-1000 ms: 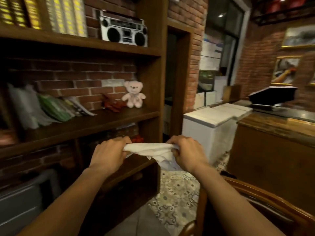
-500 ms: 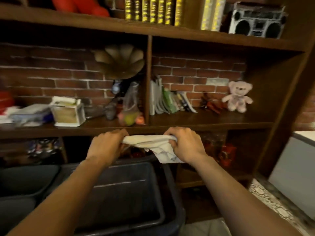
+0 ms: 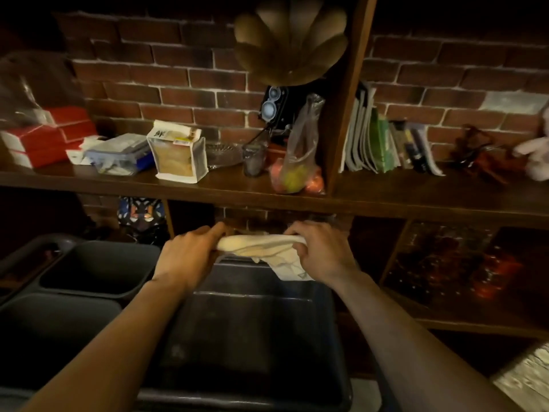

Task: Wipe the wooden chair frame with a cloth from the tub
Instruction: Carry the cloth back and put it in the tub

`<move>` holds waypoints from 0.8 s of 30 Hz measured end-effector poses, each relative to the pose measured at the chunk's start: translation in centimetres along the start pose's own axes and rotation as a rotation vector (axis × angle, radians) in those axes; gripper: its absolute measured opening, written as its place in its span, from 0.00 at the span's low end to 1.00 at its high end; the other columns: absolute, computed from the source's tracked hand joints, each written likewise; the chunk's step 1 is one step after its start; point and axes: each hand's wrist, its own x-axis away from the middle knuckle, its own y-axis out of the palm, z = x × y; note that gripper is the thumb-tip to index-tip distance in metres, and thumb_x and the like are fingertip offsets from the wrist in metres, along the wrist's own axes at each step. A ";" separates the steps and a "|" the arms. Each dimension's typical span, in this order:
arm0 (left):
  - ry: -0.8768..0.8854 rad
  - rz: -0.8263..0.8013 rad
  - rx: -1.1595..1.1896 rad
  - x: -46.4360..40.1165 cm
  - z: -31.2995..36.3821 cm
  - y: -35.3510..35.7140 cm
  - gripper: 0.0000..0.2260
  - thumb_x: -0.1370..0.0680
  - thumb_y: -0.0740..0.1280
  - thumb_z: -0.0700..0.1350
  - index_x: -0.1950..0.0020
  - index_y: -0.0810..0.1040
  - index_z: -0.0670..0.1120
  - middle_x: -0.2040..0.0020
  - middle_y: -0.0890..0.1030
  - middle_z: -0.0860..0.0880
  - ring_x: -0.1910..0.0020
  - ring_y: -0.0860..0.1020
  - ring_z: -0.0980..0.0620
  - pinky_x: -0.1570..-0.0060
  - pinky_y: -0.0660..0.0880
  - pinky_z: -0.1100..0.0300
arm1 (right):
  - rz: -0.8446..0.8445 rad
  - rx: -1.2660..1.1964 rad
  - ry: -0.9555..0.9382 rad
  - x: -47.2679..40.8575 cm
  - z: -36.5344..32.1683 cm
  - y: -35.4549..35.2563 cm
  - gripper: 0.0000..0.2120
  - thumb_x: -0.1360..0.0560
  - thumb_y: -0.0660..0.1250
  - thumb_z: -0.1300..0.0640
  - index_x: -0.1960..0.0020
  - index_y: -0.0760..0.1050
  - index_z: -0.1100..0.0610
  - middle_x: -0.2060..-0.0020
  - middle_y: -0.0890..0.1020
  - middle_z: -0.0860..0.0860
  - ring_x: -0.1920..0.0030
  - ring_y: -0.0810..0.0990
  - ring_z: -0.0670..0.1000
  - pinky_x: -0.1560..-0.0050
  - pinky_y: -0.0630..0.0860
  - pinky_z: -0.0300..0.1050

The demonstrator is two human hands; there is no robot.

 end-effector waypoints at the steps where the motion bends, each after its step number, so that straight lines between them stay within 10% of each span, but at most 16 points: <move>1: -0.002 -0.027 -0.002 -0.5 -0.2 0.8 0.19 0.21 0.64 0.57 0.31 0.65 0.63 0.41 0.78 0.51 0.49 0.82 0.42 0.53 0.79 0.46 | -0.015 -0.018 0.003 -0.5 0.6 1.1 0.13 0.25 0.72 0.58 0.44 0.79 0.44 0.48 0.83 0.44 0.47 0.81 0.50 0.48 0.78 0.52; 19: -0.114 -0.408 -0.063 0.6 -4.7 24.9 0.28 0.21 0.68 0.54 0.22 0.62 0.62 0.22 0.67 0.55 0.25 0.68 0.50 0.31 0.67 0.53 | -0.367 -0.095 0.245 4.0 7.9 24.0 0.14 0.27 0.73 0.58 0.44 0.77 0.45 0.48 0.84 0.46 0.48 0.83 0.49 0.55 0.71 0.39; 24: -0.042 -0.544 0.206 4.3 -6.1 30.6 0.29 0.19 0.62 0.38 0.19 0.59 0.54 0.18 0.56 0.52 0.20 0.60 0.47 0.22 0.55 0.52 | -0.596 -0.129 0.295 8.8 7.9 29.2 0.21 0.25 0.65 0.52 0.33 0.70 0.41 0.35 0.76 0.43 0.35 0.75 0.48 0.39 0.70 0.38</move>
